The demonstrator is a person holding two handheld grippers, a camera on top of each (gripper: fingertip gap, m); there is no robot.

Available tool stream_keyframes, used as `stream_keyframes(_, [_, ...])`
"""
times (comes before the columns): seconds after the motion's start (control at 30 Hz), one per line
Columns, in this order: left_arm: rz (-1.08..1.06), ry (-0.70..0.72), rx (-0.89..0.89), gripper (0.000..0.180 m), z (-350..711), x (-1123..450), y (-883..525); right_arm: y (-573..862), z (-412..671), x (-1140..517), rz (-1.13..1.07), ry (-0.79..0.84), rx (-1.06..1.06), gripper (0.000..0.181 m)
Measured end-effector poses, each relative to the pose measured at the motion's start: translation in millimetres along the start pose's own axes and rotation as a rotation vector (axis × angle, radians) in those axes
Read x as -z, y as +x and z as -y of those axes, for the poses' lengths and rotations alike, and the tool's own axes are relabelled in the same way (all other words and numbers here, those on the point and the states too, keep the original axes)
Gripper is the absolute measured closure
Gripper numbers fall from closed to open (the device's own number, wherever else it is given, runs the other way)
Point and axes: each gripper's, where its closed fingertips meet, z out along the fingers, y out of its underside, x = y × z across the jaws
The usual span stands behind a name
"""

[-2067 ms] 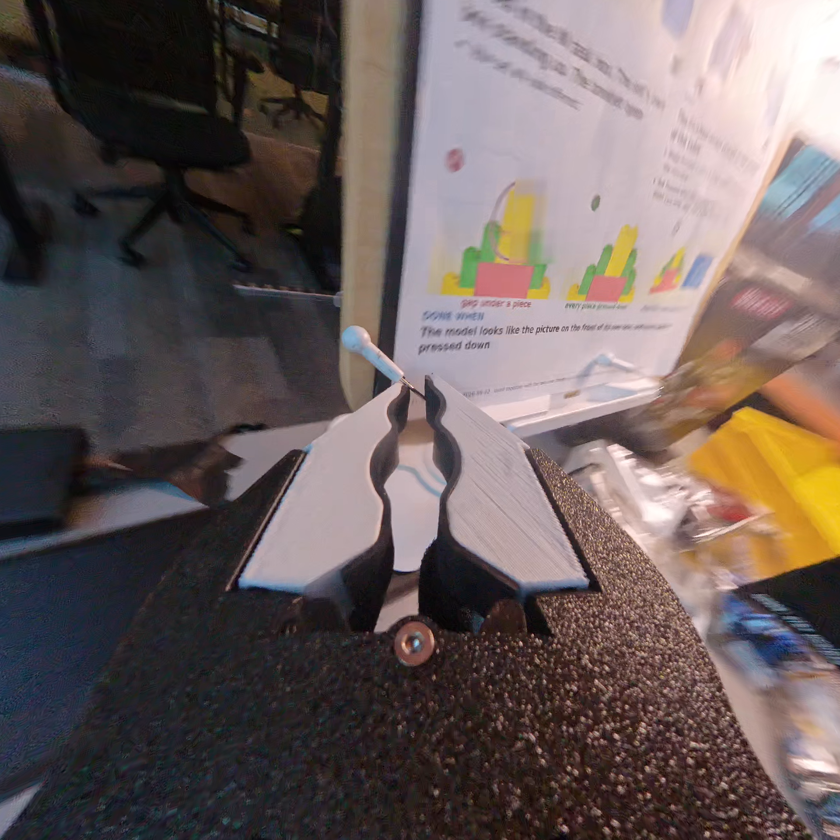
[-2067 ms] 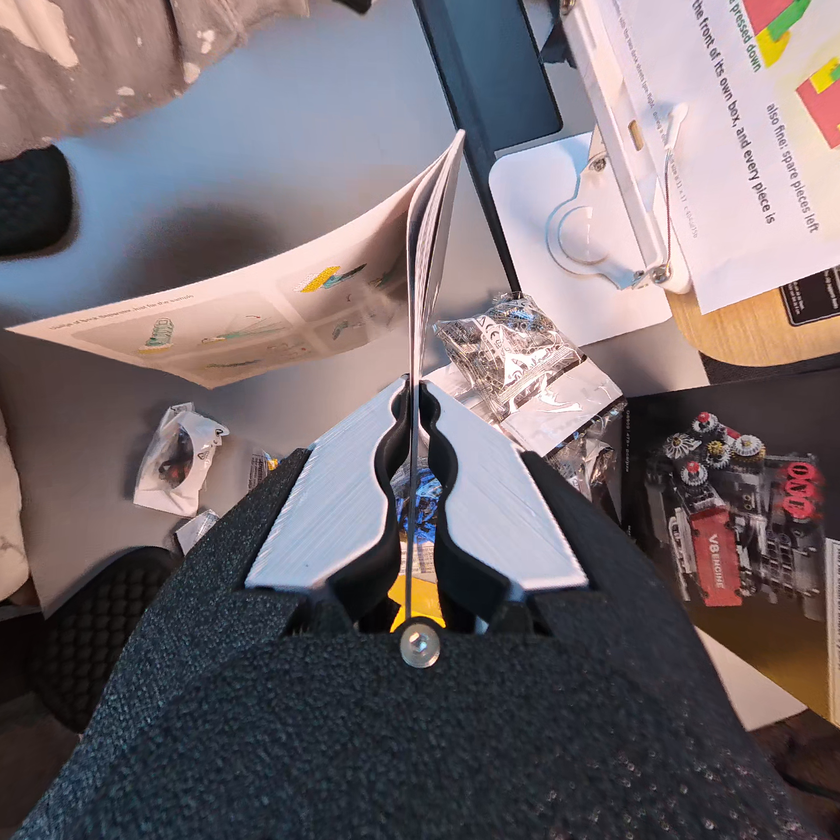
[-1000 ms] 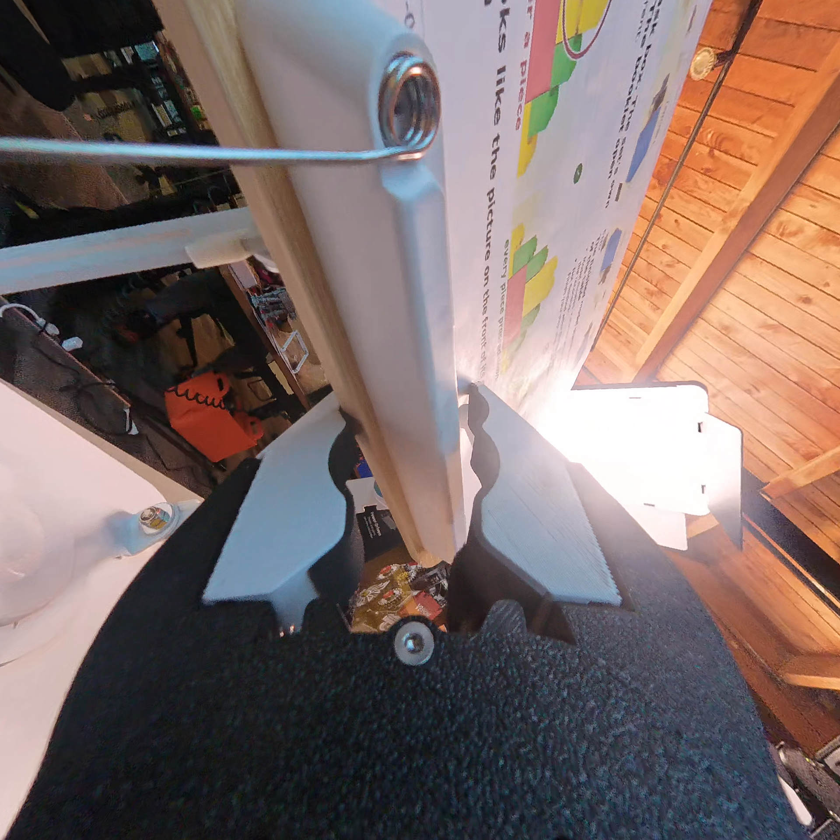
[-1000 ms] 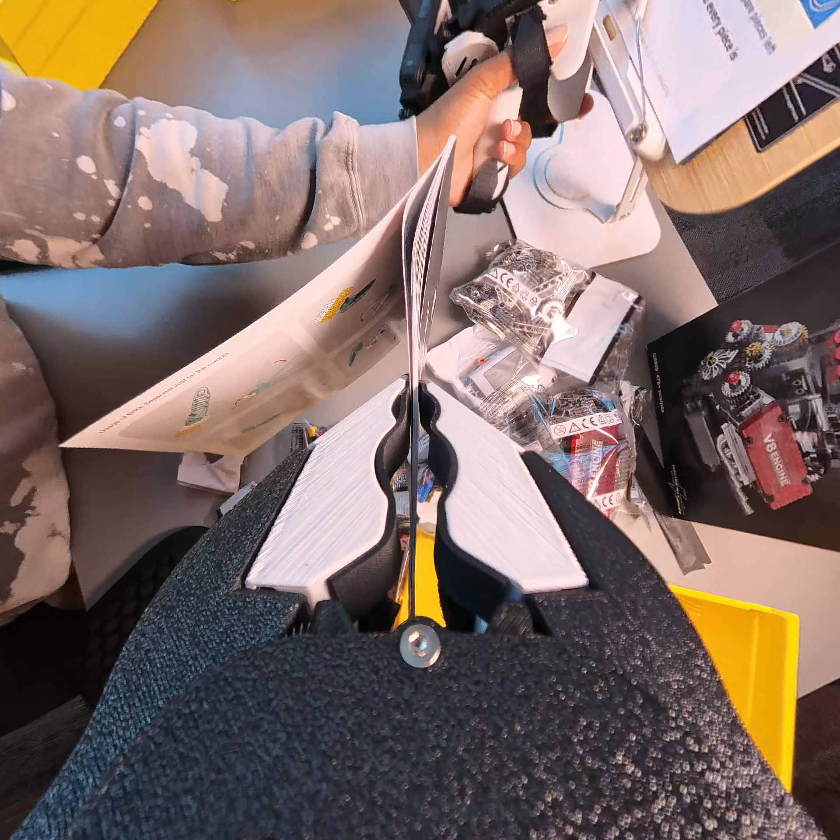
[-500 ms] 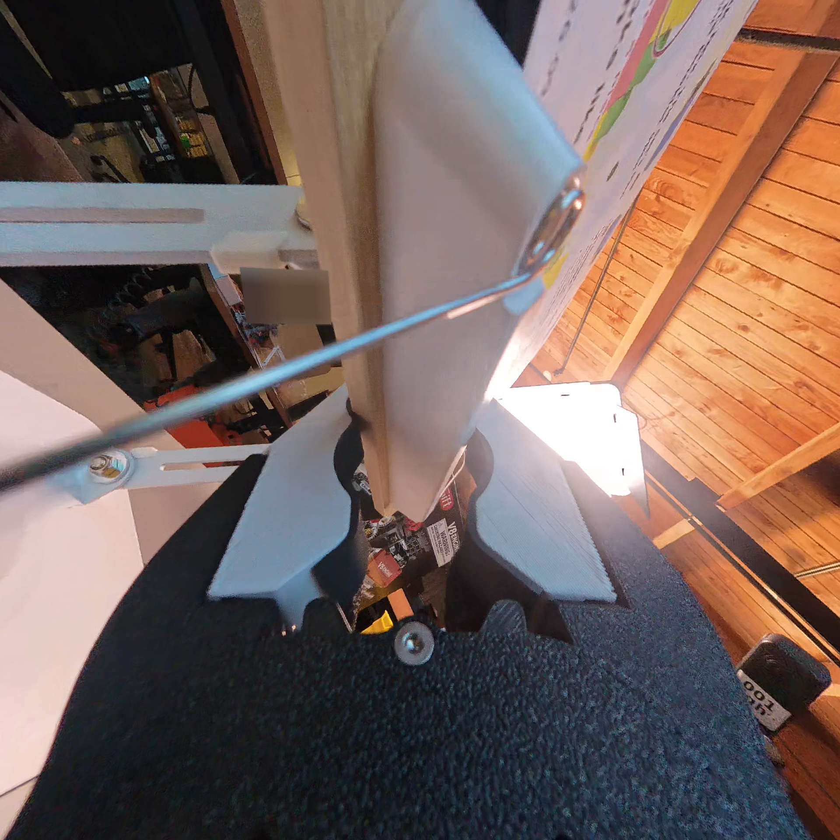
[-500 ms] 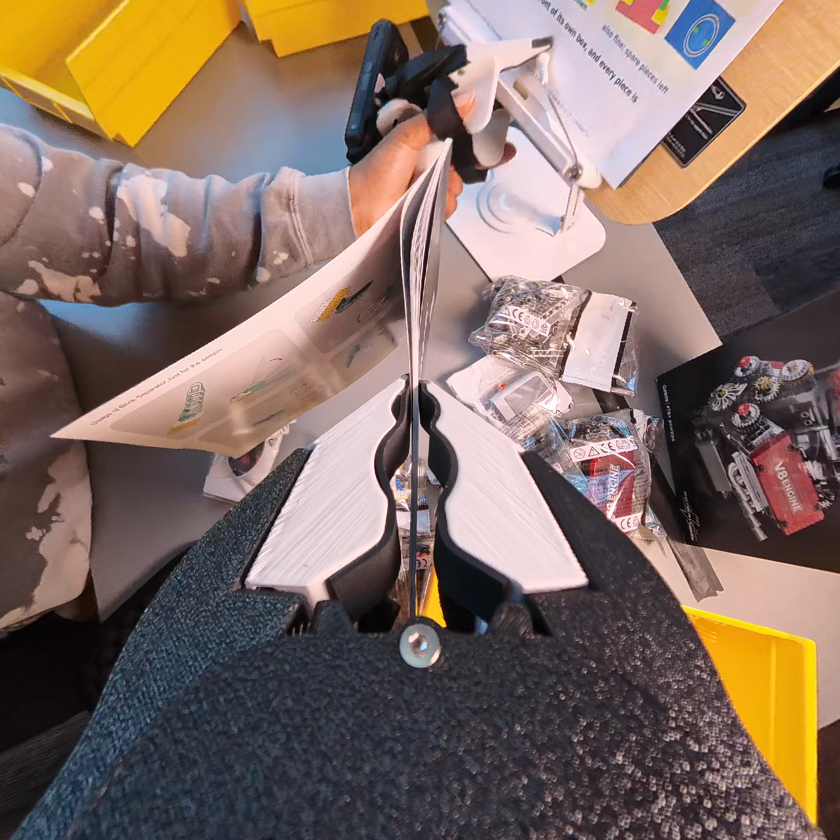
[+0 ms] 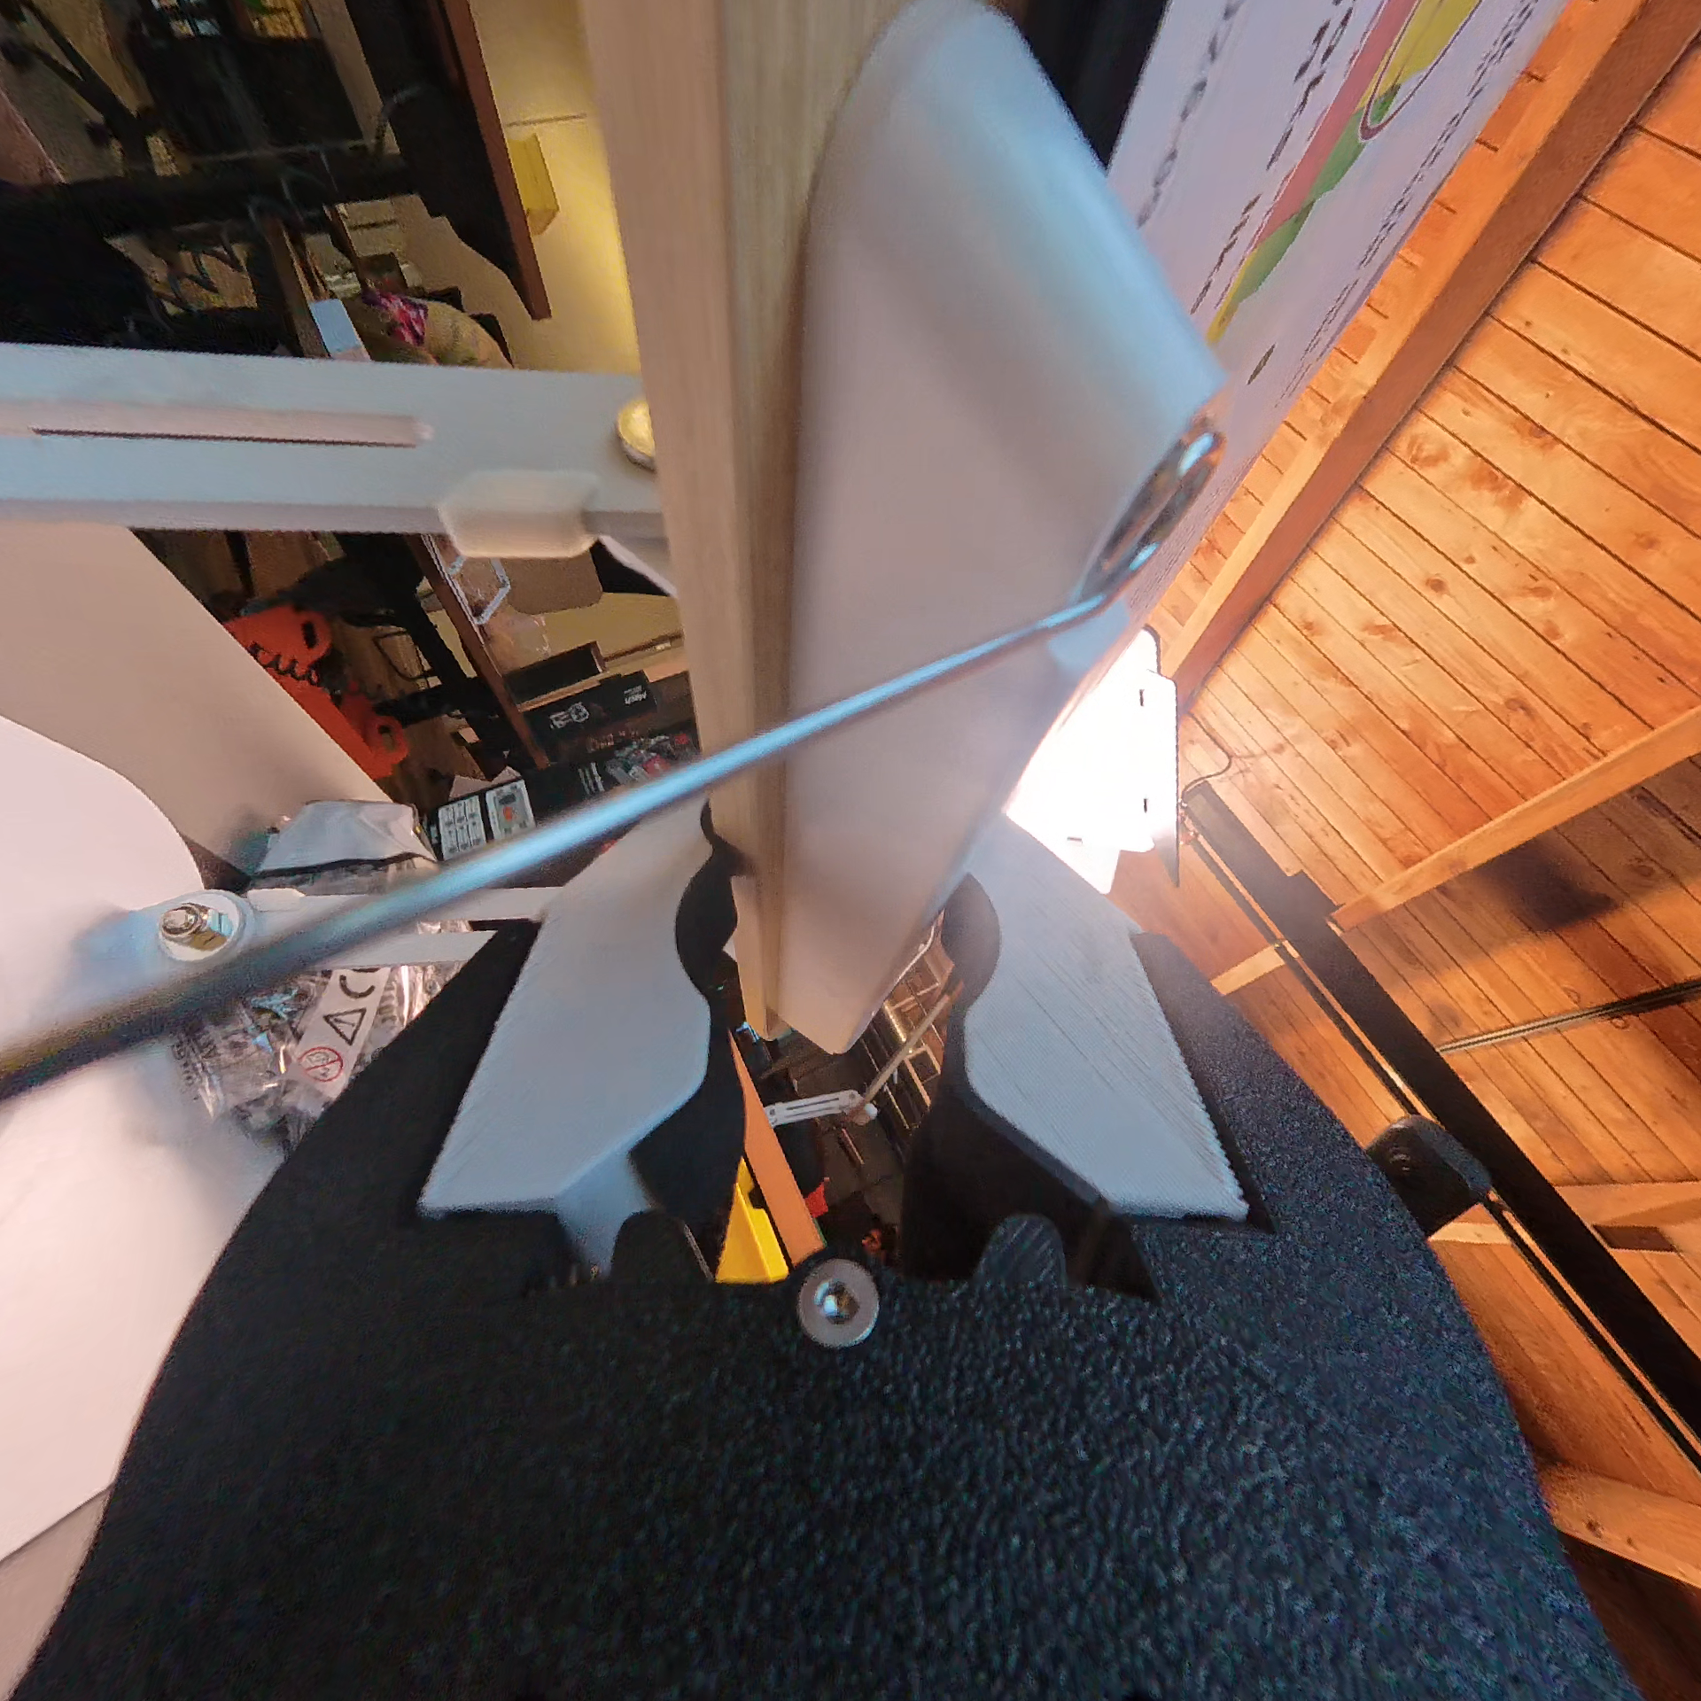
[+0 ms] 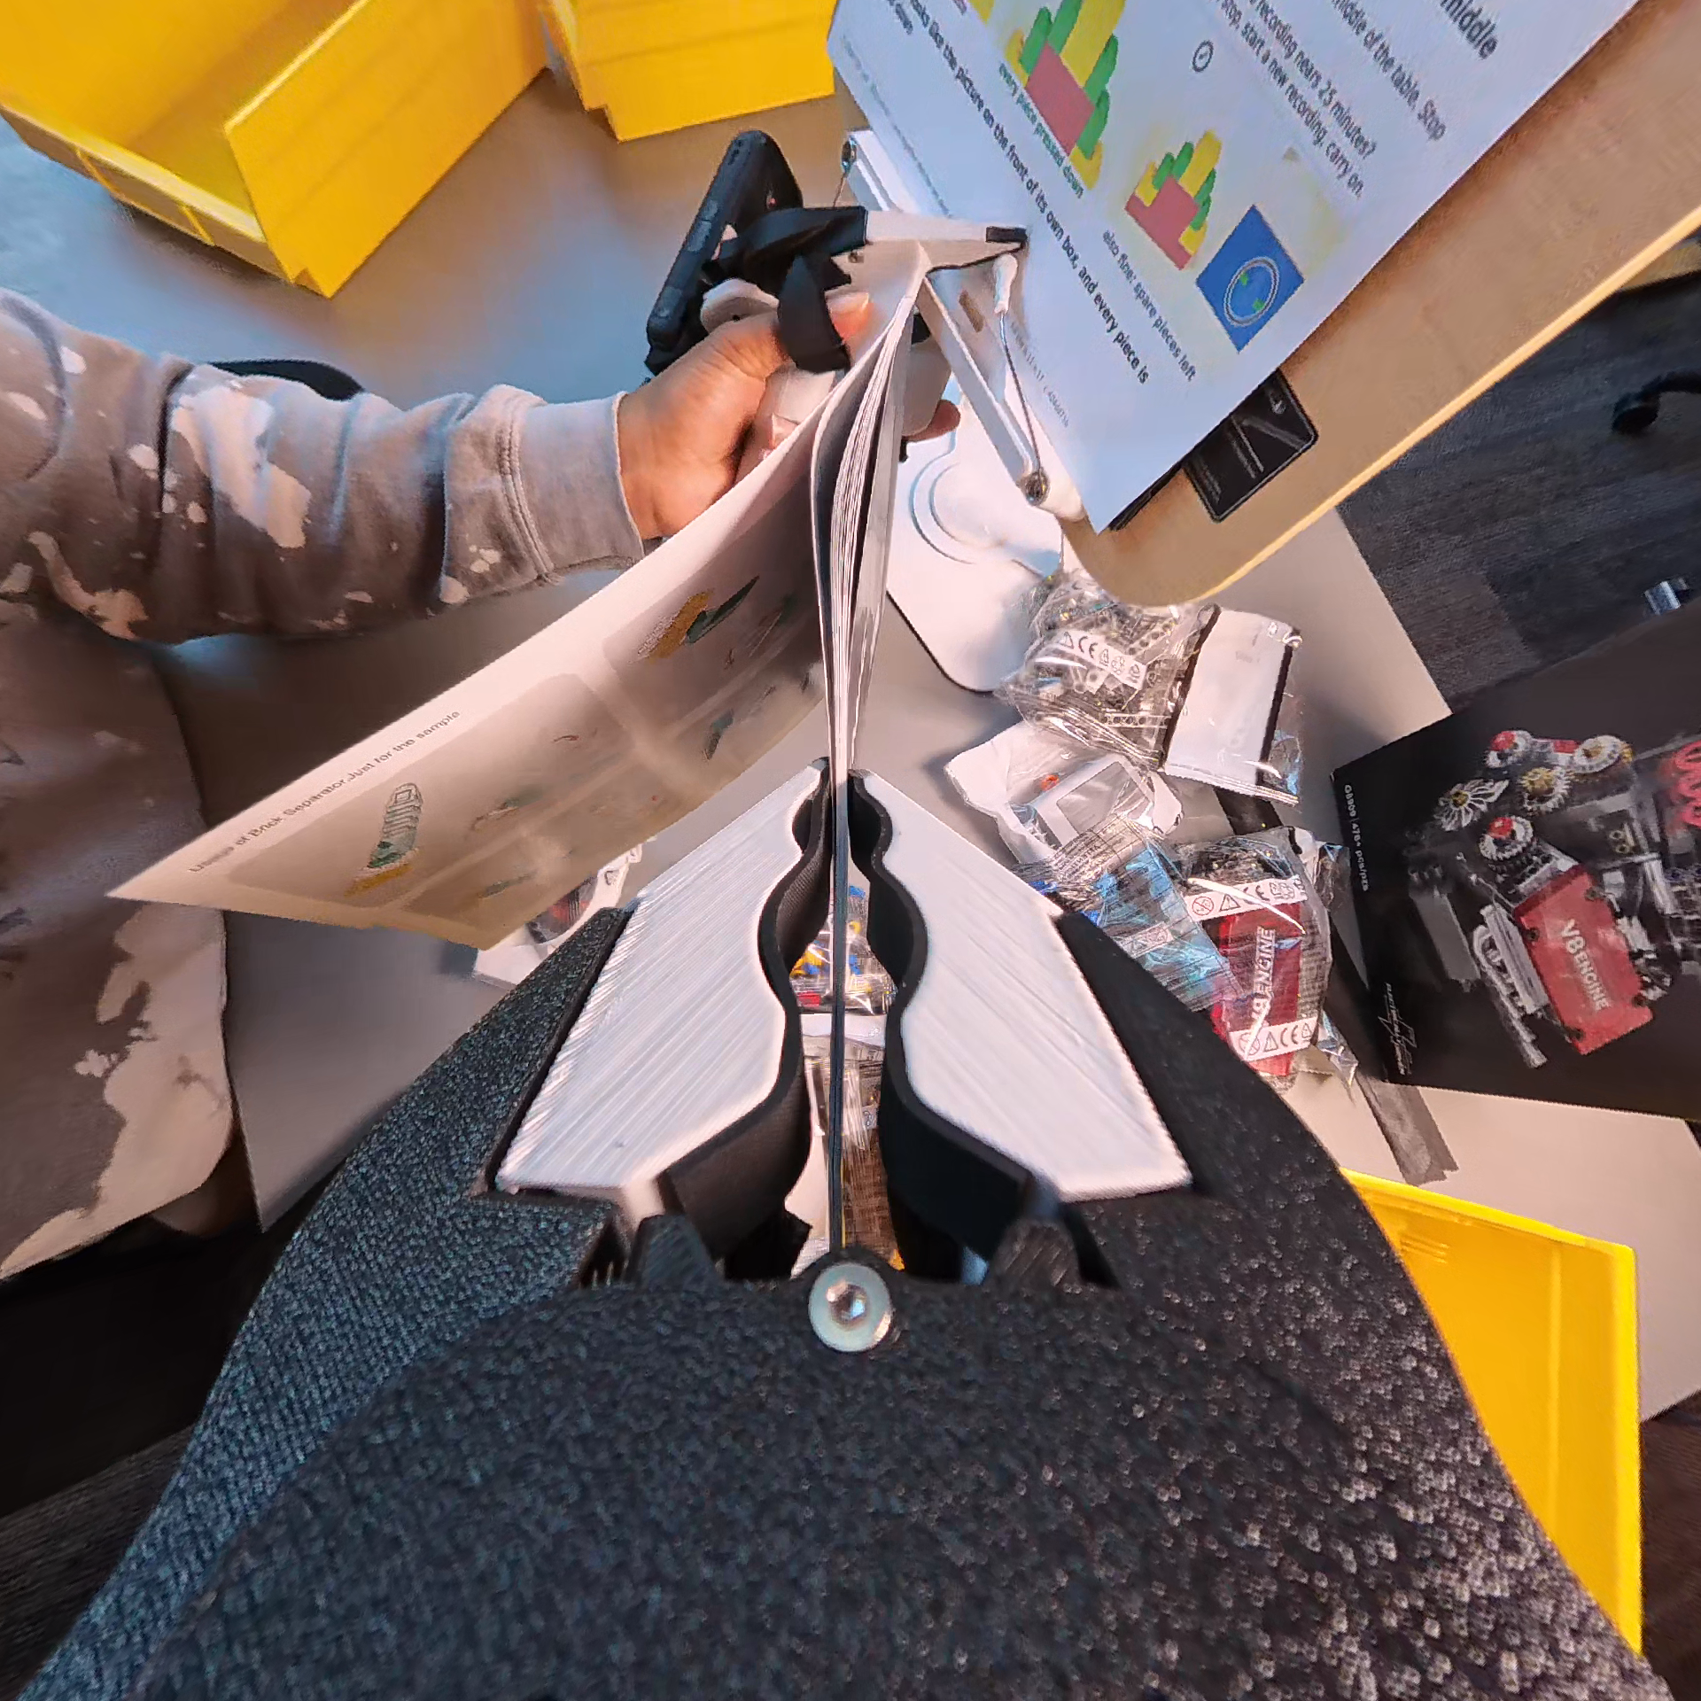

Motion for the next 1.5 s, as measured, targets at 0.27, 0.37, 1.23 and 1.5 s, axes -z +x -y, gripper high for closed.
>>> stream_keyframes(0.27, [-0.006,-0.07,0.039,0.142,-15.8,10.3,8.8,-18.1,8.4,2.5,-0.001,0.004,0.028,0.18])
stream_keyframes(0.37, [-0.019,-0.085,0.033,0.142,-15.0,16.7,11.5,-24.2,8.5,2.3,0.003,0.003,0.032,0.18])
stream_keyframes(1.23, [-0.044,0.278,-0.114,0.139,-24.0,26.8,21.9,-40.1,8.5,-7.4,0.057,0.044,0.065,0.18])
stream_keyframes(1.5, [0.002,0.146,-0.139,0.132,6.7,45.0,27.4,-40.9,-1.2,-6.0,0.064,0.054,0.054,0.18])
